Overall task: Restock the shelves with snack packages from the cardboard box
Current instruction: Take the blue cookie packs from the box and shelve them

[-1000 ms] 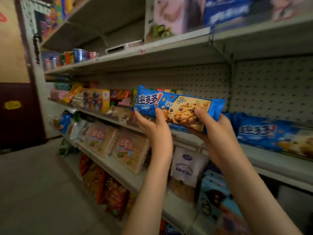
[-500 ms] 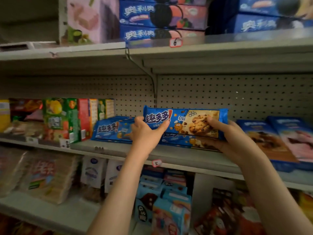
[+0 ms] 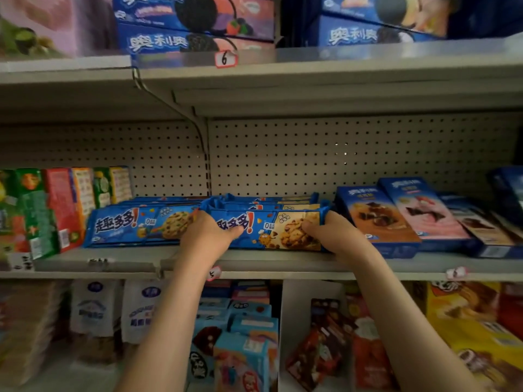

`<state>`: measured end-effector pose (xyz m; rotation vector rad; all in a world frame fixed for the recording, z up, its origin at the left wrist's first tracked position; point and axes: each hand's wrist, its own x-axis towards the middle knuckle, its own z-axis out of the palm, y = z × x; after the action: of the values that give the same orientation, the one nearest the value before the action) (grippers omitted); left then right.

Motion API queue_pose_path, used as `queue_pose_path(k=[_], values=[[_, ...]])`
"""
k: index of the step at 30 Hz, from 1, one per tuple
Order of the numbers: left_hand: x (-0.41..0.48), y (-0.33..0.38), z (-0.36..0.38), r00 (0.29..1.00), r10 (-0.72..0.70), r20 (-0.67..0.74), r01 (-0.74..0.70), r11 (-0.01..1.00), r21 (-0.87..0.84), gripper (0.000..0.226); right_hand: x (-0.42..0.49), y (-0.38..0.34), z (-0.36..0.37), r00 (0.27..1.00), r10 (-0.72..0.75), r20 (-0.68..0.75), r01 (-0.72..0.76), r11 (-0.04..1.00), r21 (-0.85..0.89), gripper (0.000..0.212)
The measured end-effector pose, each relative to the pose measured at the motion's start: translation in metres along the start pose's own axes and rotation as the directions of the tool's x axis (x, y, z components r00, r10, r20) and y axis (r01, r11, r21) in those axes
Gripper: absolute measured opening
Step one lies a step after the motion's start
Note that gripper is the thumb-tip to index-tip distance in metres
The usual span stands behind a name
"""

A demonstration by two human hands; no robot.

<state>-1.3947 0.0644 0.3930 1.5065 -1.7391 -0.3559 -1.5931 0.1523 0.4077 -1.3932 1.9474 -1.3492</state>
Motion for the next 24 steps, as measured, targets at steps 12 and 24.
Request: queue_pose_path(k=[12,24], values=[[-0.016,0.016,-0.005,0.998,0.065,0.019,-0.067,0.986,0.15,0.06,0.004,0.004,0.002,0.988,-0.065,-0.139,0.056,0.996,-0.064,0.058],[-0.013,0.012,-0.007,0.999,0.016,0.036,-0.021,0.989,0.145,0.047,0.003,0.005,0.003,0.993,-0.11,-0.046,0.106,0.992,-0.074,0.069]])
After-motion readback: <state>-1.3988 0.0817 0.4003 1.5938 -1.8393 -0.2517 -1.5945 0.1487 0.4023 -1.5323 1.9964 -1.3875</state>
